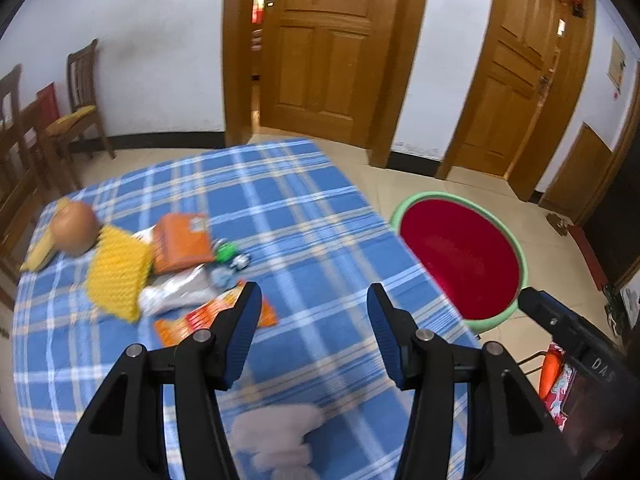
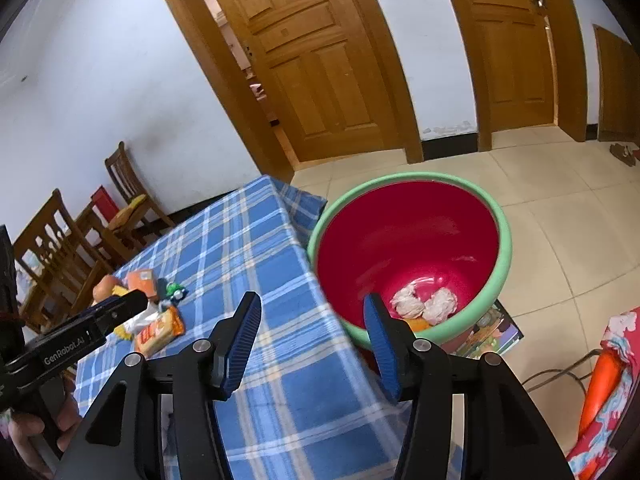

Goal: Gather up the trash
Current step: 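Move both tools back over the table toward the white cloth, then grasp the white cloth with the left tool, then hold the white cloth in the left tool while the right tool approaches the snack bag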

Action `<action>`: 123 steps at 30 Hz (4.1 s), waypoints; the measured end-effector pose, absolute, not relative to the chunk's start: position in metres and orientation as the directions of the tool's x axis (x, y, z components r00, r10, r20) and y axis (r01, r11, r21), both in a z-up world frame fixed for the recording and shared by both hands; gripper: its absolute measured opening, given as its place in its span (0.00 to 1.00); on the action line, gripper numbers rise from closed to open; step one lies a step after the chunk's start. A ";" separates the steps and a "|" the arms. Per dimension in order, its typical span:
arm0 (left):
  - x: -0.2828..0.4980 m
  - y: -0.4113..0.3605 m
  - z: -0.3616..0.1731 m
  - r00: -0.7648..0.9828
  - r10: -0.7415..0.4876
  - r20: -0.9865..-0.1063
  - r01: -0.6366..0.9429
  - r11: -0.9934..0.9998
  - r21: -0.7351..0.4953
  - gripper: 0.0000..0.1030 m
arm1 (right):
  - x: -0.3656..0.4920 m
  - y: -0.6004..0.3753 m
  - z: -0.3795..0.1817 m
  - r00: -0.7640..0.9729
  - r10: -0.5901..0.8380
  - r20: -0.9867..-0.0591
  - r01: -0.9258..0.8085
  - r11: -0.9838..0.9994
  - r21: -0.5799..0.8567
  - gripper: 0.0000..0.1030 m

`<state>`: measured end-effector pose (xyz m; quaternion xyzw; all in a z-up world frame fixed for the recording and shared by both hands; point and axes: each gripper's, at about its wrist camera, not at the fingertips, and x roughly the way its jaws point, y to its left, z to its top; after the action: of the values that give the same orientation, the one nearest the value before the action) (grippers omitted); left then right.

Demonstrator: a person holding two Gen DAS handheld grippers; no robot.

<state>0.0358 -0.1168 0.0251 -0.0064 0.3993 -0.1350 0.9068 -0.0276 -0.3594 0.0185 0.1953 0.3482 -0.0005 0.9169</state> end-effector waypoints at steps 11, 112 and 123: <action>0.006 -0.076 0.006 0.615 -0.212 -0.760 0.164 0.976 -0.140 0.53 | -0.039 -0.329 0.013 0.740 0.172 -0.651 0.095 0.930 0.355 0.55; 0.029 0.105 -0.031 0.642 -0.110 -0.759 -0.139 0.957 -0.256 0.26 | 0.077 -0.110 -0.048 0.602 0.127 -0.789 0.009 0.986 0.165 0.44; 0.029 0.096 -0.030 0.641 -0.121 -0.758 -0.124 0.958 -0.258 0.26 | 0.055 -0.158 -0.048 0.601 0.072 -0.796 0.059 0.989 0.134 0.36</action>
<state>0.0285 0.0964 -0.0297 -0.1445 0.4237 0.0008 0.8942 0.0552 -0.1579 -0.0478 0.0730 0.4468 0.0037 0.8916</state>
